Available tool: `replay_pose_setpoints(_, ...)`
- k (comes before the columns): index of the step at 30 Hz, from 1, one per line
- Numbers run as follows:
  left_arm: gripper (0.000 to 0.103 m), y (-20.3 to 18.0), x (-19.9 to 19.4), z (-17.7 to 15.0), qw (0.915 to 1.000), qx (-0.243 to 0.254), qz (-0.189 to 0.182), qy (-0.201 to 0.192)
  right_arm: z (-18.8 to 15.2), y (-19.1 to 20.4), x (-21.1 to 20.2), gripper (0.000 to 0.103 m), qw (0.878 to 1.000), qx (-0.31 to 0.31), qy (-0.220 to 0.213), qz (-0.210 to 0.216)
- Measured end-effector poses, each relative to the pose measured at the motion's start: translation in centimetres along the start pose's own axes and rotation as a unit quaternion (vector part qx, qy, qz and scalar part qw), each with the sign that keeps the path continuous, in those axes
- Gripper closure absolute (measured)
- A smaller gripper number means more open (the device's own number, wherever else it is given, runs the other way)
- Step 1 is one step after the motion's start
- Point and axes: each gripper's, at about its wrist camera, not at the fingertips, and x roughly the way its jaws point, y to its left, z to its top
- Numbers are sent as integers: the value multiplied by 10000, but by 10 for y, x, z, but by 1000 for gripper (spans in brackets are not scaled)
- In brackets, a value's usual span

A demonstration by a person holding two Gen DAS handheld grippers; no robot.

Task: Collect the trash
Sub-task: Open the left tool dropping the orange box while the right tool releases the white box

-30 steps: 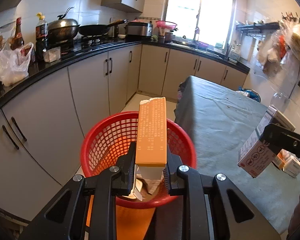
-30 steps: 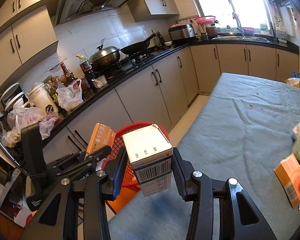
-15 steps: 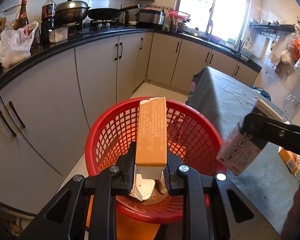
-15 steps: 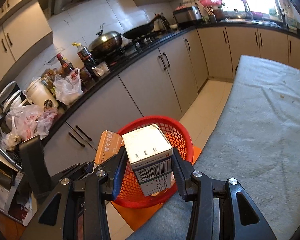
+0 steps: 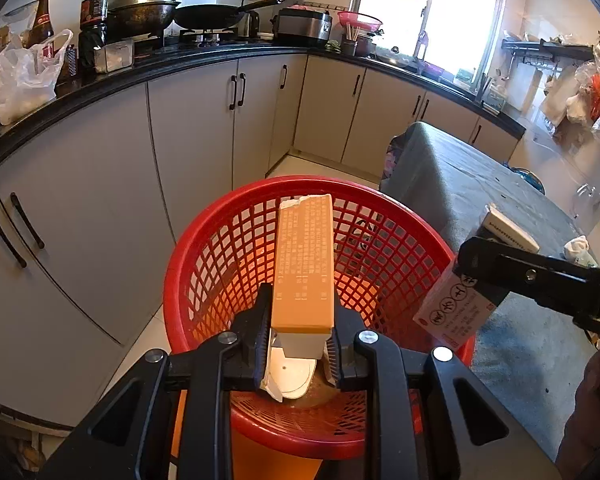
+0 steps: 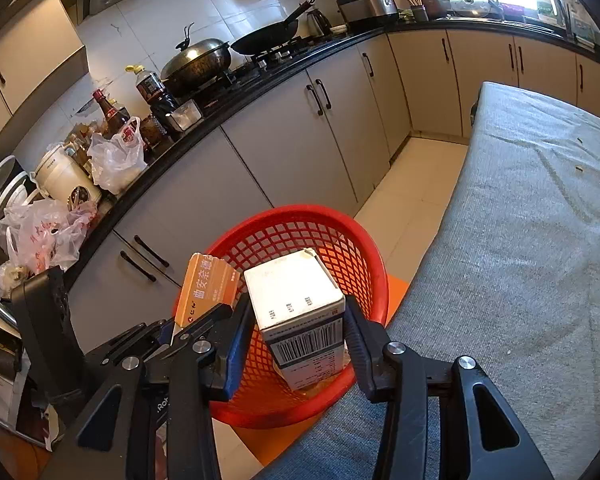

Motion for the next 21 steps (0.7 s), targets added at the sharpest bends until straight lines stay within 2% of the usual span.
replay_pose_setpoints(7, 79, 1, -2, 0, 10000, -30, -18, -4, 0, -1, -3, 53, 10000, 38, -49, 8)
replay_pose_setpoints(11, 69, 1, -5, 1, 10000, -34, 4, -57, -1, -3, -9, 52, 9999, 75, -110, 14)
replay_pose_setpoints(21, 68, -8, -17, 1, 9999, -10, -3, -128, -6, -12, -35, 52, 9994, 166, -314, -32)
